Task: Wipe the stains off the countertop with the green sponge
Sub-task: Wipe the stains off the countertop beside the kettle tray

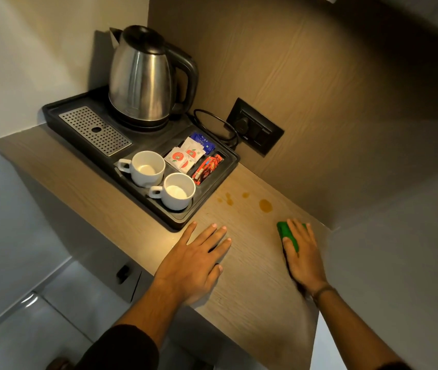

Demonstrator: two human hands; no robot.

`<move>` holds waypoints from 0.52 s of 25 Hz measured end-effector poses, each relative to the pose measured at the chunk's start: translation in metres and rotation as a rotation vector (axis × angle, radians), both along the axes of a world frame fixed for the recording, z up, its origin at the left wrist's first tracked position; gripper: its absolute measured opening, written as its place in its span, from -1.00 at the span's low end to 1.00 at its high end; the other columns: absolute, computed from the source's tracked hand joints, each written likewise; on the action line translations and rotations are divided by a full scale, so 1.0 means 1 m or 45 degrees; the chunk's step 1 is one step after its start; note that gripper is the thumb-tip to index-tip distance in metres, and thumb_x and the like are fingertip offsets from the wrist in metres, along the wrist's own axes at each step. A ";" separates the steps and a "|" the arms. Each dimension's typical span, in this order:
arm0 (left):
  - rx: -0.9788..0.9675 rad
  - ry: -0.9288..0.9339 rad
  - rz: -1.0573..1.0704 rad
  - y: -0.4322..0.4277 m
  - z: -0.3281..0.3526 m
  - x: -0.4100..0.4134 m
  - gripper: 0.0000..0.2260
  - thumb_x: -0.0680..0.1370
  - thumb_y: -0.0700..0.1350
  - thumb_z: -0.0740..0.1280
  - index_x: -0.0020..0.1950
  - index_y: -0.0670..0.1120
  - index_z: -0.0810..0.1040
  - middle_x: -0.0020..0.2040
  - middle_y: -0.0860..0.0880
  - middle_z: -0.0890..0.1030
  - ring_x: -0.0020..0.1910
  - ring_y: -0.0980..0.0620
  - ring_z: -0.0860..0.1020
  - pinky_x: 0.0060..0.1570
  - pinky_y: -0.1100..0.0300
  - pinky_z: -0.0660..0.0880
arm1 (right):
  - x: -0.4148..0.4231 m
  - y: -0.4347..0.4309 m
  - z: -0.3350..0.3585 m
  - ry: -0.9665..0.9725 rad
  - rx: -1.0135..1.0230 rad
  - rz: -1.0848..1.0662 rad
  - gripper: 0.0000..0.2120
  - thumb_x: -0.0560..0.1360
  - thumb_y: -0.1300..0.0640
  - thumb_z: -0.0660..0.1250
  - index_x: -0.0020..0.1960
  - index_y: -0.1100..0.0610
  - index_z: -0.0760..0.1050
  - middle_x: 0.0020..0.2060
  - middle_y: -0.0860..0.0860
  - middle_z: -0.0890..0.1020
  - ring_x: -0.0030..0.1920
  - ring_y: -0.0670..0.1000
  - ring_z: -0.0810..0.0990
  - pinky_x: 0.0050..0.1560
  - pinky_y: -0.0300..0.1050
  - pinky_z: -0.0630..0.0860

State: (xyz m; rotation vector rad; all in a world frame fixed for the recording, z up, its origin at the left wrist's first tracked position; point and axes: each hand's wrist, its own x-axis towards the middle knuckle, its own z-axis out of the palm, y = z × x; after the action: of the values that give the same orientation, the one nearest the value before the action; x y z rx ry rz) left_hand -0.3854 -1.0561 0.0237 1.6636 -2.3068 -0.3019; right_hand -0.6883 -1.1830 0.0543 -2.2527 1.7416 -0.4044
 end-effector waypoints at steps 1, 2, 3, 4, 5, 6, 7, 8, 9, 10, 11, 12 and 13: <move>0.004 0.001 0.002 0.000 0.000 0.000 -0.45 0.69 0.19 -0.01 0.66 0.07 0.04 0.71 0.00 0.00 0.66 -0.02 -0.11 0.59 -0.27 -0.10 | 0.018 -0.020 0.004 -0.007 -0.002 -0.090 -0.52 0.72 0.04 0.19 0.62 0.06 0.27 0.62 0.05 0.29 0.65 0.16 0.03 0.60 0.24 0.12; 0.009 0.005 0.002 -0.001 0.000 0.001 -0.45 0.69 0.20 -0.02 0.66 0.08 0.03 0.71 0.01 -0.01 0.66 -0.01 -0.11 0.59 -0.26 -0.11 | 0.039 -0.035 0.008 -0.009 0.009 -0.118 -0.53 0.72 0.06 0.19 0.61 0.08 0.28 0.61 0.08 0.30 0.65 0.19 0.04 0.60 0.22 0.11; 0.011 0.011 0.002 -0.001 -0.001 0.001 -0.45 0.69 0.20 -0.01 0.66 0.08 0.03 0.71 0.01 -0.01 0.66 -0.01 -0.12 0.59 -0.26 -0.12 | 0.056 -0.041 0.008 -0.010 0.008 -0.074 -0.53 0.72 0.06 0.20 0.61 0.08 0.28 0.61 0.09 0.31 0.65 0.19 0.04 0.61 0.19 0.10; 0.009 0.016 0.003 -0.001 -0.001 0.000 -0.45 0.69 0.20 0.00 0.66 0.08 0.04 0.71 0.01 0.00 0.66 -0.01 -0.11 0.60 -0.25 -0.13 | 0.064 -0.039 0.004 -0.015 0.001 0.019 -0.52 0.71 0.04 0.21 0.62 0.05 0.27 0.61 0.06 0.30 0.65 0.16 0.04 0.61 0.15 0.09; 0.005 0.018 0.006 -0.001 -0.001 0.000 -0.45 0.69 0.19 0.01 0.66 0.08 0.05 0.71 0.01 0.01 0.66 -0.01 -0.10 0.60 -0.25 -0.13 | 0.062 -0.032 -0.002 -0.011 -0.018 0.132 -0.50 0.71 0.00 0.20 0.62 0.00 0.26 0.62 0.00 0.28 0.66 0.10 0.01 0.60 0.09 0.07; 0.003 0.018 0.011 -0.001 -0.001 0.000 -0.45 0.69 0.19 0.01 0.66 0.08 0.06 0.71 0.01 0.02 0.66 -0.01 -0.09 0.60 -0.24 -0.13 | 0.051 -0.019 -0.005 0.010 -0.023 0.233 -0.49 0.70 -0.06 0.19 0.63 -0.06 0.23 0.62 -0.07 0.26 0.66 0.01 -0.03 0.58 0.04 0.05; 0.006 0.017 0.015 -0.001 -0.002 0.000 -0.45 0.69 0.19 0.01 0.66 0.08 0.06 0.71 0.01 0.03 0.66 -0.01 -0.08 0.59 -0.24 -0.13 | 0.033 -0.005 -0.007 0.026 -0.025 0.290 -0.48 0.69 -0.10 0.16 0.63 -0.11 0.21 0.63 -0.11 0.23 0.66 -0.06 -0.07 0.57 0.01 0.04; 0.009 0.015 0.015 -0.001 -0.002 0.000 -0.45 0.69 0.19 0.00 0.66 0.08 0.05 0.71 0.01 0.02 0.66 -0.01 -0.09 0.59 -0.24 -0.13 | 0.016 0.000 -0.006 0.022 -0.033 0.284 -0.49 0.69 -0.10 0.16 0.63 -0.11 0.22 0.63 -0.12 0.23 0.66 -0.07 -0.07 0.57 0.02 0.06; 0.011 0.010 0.013 -0.001 -0.001 0.000 -0.45 0.69 0.20 -0.01 0.66 0.08 0.04 0.71 0.01 0.01 0.66 0.00 -0.11 0.59 -0.24 -0.14 | 0.010 -0.006 -0.004 0.014 -0.030 0.239 -0.50 0.70 -0.07 0.16 0.62 -0.08 0.24 0.63 -0.08 0.24 0.66 -0.02 -0.04 0.59 0.08 0.09; 0.014 0.006 0.008 -0.002 -0.001 -0.001 -0.45 0.69 0.20 -0.02 0.66 0.08 0.03 0.71 0.01 -0.01 0.66 0.00 -0.12 0.59 -0.24 -0.15 | 0.015 -0.020 -0.002 0.005 -0.016 0.155 -0.51 0.71 -0.03 0.17 0.62 -0.01 0.26 0.63 -0.02 0.27 0.67 0.06 -0.01 0.60 0.14 0.11; 0.020 0.004 0.000 -0.002 -0.001 -0.001 -0.45 0.69 0.20 -0.02 0.66 0.08 0.03 0.71 0.01 -0.02 0.66 0.00 -0.13 0.59 -0.24 -0.15 | 0.030 -0.037 0.002 0.000 -0.005 0.049 -0.52 0.72 0.00 0.17 0.61 0.04 0.27 0.62 0.04 0.29 0.66 0.13 0.02 0.60 0.17 0.11; 0.023 0.005 -0.001 -0.002 0.000 -0.001 -0.45 0.69 0.19 -0.02 0.66 0.08 0.02 0.71 0.01 -0.02 0.66 0.00 -0.13 0.59 -0.24 -0.16 | 0.051 -0.053 0.005 -0.003 -0.004 -0.025 -0.53 0.72 0.03 0.17 0.61 0.07 0.28 0.62 0.07 0.31 0.65 0.17 0.04 0.60 0.18 0.11; 0.023 0.004 0.002 -0.002 0.000 0.000 -0.45 0.69 0.19 -0.02 0.66 0.08 0.02 0.71 0.01 -0.02 0.66 0.00 -0.13 0.59 -0.24 -0.16 | 0.075 -0.063 0.007 -0.003 0.011 -0.031 -0.52 0.72 0.04 0.18 0.61 0.07 0.27 0.61 0.08 0.31 0.65 0.19 0.05 0.59 0.19 0.11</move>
State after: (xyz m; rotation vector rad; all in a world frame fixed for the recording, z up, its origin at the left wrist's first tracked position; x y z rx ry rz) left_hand -0.3857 -1.0579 0.0233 1.6721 -2.3070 -0.3264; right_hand -0.6134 -1.2459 0.0613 -2.2265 1.7678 -0.4041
